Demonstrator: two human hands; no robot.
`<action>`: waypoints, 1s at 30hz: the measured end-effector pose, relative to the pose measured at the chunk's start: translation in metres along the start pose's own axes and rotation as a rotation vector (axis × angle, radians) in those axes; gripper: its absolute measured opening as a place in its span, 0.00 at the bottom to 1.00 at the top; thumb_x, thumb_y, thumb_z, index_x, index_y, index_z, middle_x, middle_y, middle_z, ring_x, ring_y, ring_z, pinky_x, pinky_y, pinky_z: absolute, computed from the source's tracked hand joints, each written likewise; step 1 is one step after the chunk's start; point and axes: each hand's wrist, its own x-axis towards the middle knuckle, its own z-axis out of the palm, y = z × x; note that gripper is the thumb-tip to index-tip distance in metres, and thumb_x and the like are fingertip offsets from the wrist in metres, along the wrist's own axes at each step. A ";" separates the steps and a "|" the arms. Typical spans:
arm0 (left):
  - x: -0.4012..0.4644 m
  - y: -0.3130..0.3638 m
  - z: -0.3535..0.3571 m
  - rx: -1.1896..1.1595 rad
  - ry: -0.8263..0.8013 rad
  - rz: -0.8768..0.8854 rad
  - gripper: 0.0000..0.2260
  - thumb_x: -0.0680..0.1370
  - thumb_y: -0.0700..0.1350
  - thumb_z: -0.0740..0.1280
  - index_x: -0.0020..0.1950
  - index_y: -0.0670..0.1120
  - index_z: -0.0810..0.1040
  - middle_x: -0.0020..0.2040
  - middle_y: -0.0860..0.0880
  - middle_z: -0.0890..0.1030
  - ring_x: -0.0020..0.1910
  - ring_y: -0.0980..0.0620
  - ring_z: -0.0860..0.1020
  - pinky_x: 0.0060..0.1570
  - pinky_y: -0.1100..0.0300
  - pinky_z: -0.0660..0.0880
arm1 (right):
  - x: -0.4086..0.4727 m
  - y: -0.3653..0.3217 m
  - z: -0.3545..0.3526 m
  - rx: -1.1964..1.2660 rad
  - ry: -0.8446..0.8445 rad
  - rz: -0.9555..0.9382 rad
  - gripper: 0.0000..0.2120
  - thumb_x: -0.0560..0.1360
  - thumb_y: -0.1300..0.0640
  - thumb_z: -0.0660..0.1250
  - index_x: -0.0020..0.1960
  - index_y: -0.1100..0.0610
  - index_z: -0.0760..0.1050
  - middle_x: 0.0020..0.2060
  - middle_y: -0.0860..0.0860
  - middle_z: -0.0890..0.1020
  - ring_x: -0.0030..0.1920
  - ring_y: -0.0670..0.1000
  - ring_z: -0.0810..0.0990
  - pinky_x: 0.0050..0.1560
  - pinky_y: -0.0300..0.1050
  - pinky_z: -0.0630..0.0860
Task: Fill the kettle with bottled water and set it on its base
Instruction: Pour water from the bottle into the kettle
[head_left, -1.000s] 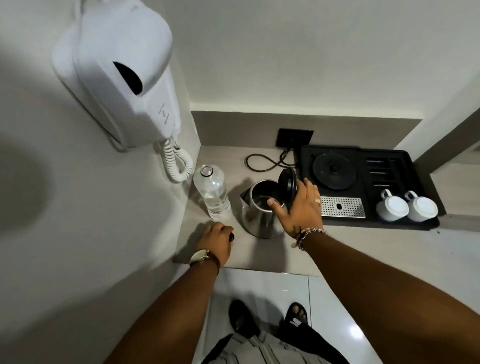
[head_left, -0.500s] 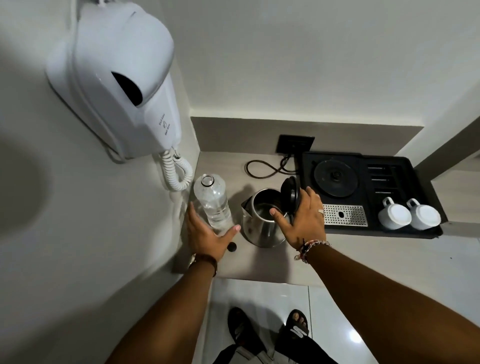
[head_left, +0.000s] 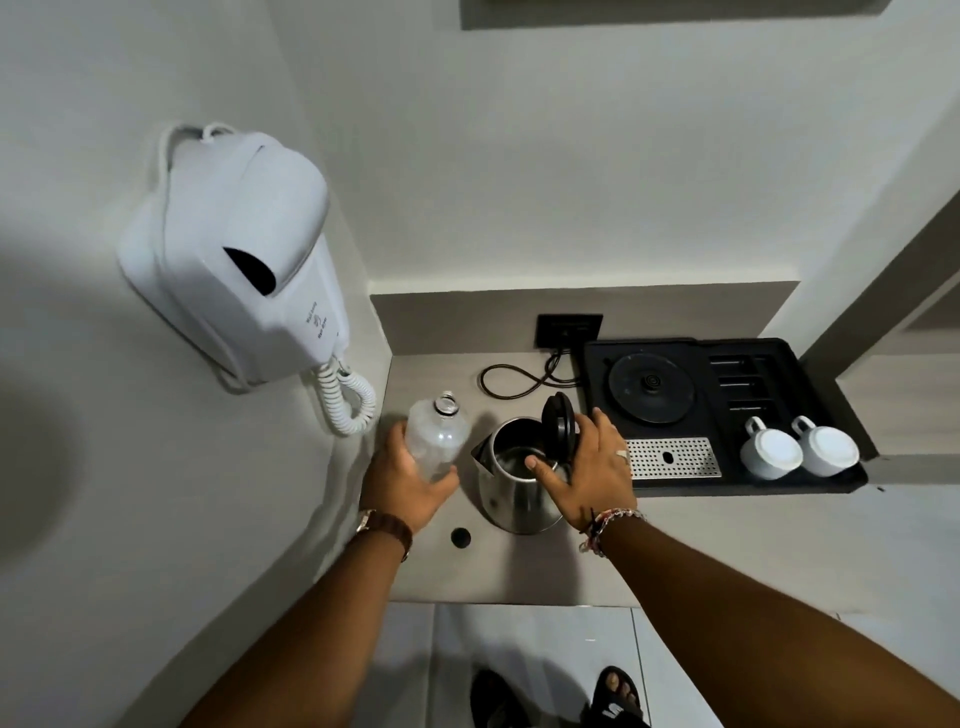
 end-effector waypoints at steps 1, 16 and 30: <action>-0.005 0.002 -0.010 0.058 -0.062 0.041 0.42 0.63 0.55 0.82 0.72 0.48 0.68 0.59 0.45 0.81 0.53 0.41 0.81 0.48 0.52 0.79 | -0.001 -0.001 -0.001 0.000 -0.004 -0.003 0.49 0.71 0.24 0.62 0.80 0.54 0.59 0.82 0.58 0.58 0.81 0.62 0.57 0.79 0.64 0.61; -0.033 0.035 -0.042 0.682 -0.601 0.141 0.44 0.57 0.71 0.70 0.68 0.54 0.69 0.57 0.51 0.82 0.52 0.46 0.82 0.51 0.50 0.81 | -0.005 -0.004 -0.003 -0.036 -0.005 0.007 0.46 0.73 0.27 0.64 0.80 0.56 0.59 0.81 0.60 0.58 0.80 0.64 0.58 0.80 0.62 0.58; -0.020 0.059 -0.047 0.845 -0.655 0.135 0.42 0.54 0.70 0.70 0.62 0.51 0.72 0.42 0.54 0.74 0.40 0.48 0.77 0.36 0.56 0.73 | -0.004 -0.002 -0.002 -0.023 0.005 0.008 0.46 0.73 0.28 0.64 0.80 0.55 0.60 0.81 0.59 0.59 0.80 0.63 0.59 0.80 0.61 0.59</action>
